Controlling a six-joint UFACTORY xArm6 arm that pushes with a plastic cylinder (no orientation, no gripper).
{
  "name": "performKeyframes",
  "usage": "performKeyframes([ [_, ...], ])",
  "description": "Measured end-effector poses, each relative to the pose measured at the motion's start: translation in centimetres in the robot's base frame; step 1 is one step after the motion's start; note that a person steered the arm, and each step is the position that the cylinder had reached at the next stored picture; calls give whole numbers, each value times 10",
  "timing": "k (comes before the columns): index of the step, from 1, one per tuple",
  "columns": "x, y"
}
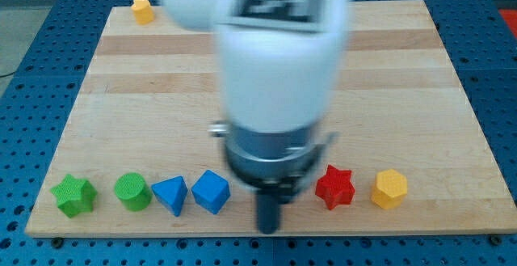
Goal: Push the red circle at the center of the board
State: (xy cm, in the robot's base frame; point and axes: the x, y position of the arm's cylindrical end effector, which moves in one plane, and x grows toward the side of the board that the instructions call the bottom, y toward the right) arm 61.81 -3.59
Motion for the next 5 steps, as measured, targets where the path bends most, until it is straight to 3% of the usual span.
performKeyframes([
  [1,-27,-33],
  [2,-52,2],
  [4,-5,-9],
  [5,0,20],
])
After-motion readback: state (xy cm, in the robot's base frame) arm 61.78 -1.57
